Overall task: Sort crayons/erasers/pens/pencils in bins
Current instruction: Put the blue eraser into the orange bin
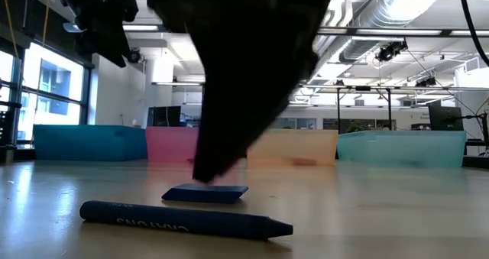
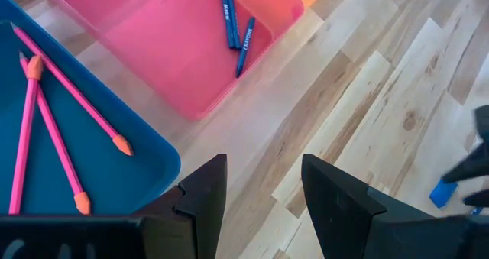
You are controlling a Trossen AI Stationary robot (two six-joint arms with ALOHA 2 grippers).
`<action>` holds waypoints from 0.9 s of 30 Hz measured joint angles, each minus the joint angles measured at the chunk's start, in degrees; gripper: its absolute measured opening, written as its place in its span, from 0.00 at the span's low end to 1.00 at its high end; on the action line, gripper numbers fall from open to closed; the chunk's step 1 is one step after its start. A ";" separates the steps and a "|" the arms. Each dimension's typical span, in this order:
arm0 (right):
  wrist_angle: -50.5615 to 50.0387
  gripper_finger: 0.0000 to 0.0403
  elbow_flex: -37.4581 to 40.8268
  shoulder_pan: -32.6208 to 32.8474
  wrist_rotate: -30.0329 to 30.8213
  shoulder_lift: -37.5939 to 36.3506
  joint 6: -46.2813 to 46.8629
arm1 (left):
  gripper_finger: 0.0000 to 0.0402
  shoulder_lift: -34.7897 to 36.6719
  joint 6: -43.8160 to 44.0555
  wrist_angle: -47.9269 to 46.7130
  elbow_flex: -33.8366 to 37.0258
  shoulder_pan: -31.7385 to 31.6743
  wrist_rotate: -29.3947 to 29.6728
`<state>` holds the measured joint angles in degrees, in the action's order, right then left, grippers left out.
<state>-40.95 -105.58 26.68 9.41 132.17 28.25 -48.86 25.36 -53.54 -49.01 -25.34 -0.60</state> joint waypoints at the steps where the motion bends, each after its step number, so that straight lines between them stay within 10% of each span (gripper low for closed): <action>1: -0.20 0.48 0.00 0.00 -0.16 0.57 0.31 | 0.39 0.00 0.00 0.00 0.00 0.00 0.00; 12: -1.74 0.46 -0.24 -0.02 -0.96 2.26 5.96 | 0.39 0.00 0.00 -0.27 0.00 0.00 -0.02; 27: -3.08 0.09 -0.20 -0.15 -2.58 2.31 6.29 | 0.39 0.00 0.00 -1.22 0.00 0.00 -0.19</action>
<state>-44.03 -105.78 26.52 6.83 134.47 34.54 -48.86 25.36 -54.76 -49.01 -25.34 -0.79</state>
